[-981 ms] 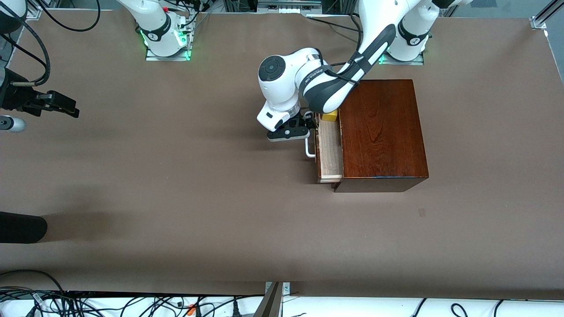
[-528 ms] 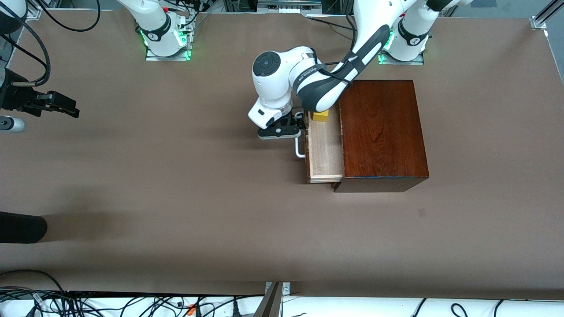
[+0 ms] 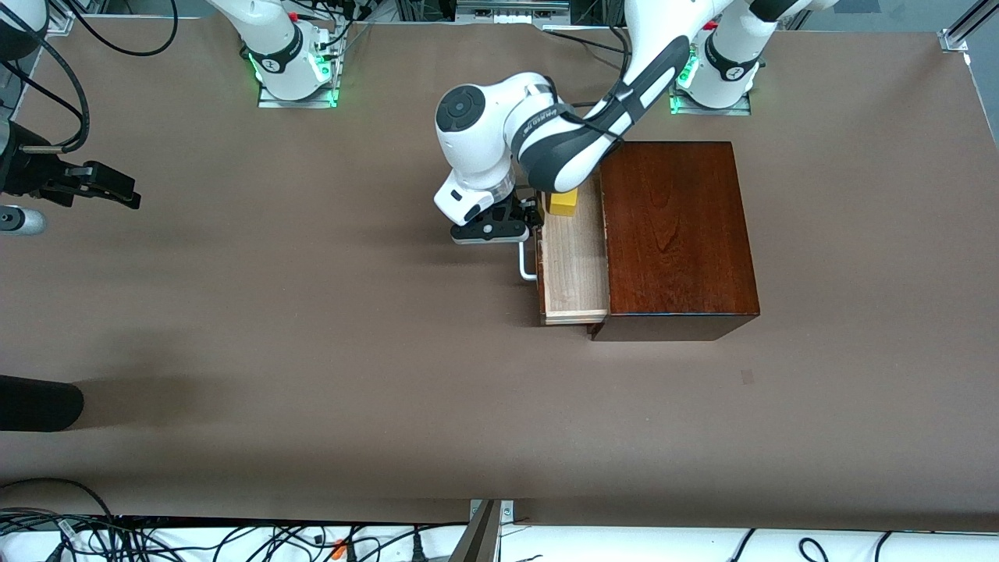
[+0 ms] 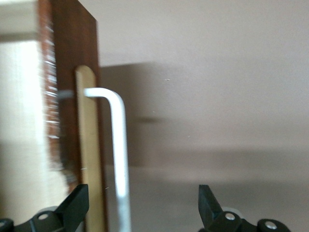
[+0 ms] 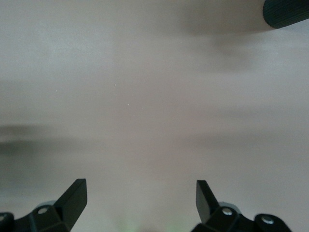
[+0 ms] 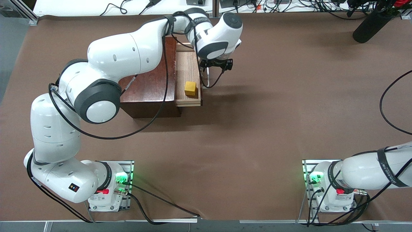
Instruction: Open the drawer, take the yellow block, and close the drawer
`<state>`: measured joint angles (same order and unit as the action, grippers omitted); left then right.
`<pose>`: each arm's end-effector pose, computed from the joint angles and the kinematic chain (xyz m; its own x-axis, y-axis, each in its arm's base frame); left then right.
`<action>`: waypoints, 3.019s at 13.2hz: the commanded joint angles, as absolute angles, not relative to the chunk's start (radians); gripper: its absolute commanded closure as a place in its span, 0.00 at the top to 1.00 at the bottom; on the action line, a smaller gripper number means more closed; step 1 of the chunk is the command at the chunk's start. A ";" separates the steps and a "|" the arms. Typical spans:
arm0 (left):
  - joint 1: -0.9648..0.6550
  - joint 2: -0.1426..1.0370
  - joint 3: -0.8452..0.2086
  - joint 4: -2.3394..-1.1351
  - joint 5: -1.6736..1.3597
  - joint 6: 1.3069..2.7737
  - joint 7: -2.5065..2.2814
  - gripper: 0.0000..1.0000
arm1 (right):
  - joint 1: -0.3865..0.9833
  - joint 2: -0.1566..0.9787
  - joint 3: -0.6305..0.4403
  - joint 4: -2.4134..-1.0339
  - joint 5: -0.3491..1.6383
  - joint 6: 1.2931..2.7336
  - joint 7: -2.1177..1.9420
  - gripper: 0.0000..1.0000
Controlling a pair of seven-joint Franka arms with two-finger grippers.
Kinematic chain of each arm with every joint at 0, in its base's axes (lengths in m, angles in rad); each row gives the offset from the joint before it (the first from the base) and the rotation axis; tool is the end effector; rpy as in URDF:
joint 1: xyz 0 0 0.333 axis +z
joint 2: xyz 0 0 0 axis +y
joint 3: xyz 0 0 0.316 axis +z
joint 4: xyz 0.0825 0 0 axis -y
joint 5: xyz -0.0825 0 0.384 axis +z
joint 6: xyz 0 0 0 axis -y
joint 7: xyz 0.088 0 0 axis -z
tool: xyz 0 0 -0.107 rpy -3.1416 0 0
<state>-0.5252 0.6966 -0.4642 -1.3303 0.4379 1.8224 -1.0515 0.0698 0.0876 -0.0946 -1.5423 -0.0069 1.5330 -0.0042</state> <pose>0.4788 -0.5325 0.3399 0.9995 -0.0031 0.0324 0.0025 -0.9850 -0.1724 0.5750 -0.0127 0.5855 0.9951 -0.0212 -0.0964 -0.0198 -0.9997 0.0148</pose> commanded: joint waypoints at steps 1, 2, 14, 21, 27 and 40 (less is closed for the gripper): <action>-0.523 0.666 -0.476 -1.215 0.358 1.682 -0.987 1.00 | 0.066 0.086 -0.092 -1.540 -0.017 1.539 -0.002 1.00; -0.508 0.629 -0.476 -1.213 0.324 1.634 -0.959 1.00 | 0.066 0.086 -0.092 -1.536 -0.015 1.542 0.006 1.00; 0.026 0.339 -0.477 -1.215 0.137 1.284 -0.278 1.00 | 0.071 0.074 0.168 -1.520 0.054 1.526 0.608 1.00; -0.011 0.057 -0.082 -1.516 0.018 1.472 0.038 1.00 | 0.322 0.161 0.348 -1.490 0.054 1.580 1.649 1.00; -0.063 -0.043 0.055 -1.644 0.009 1.571 0.040 1.00 | 0.537 0.316 0.347 -1.479 0.041 1.886 2.302 1.00; -0.064 -0.037 0.038 -1.623 0.018 1.545 0.052 1.00 | 0.745 0.684 0.333 -1.287 -0.167 2.081 2.758 1.00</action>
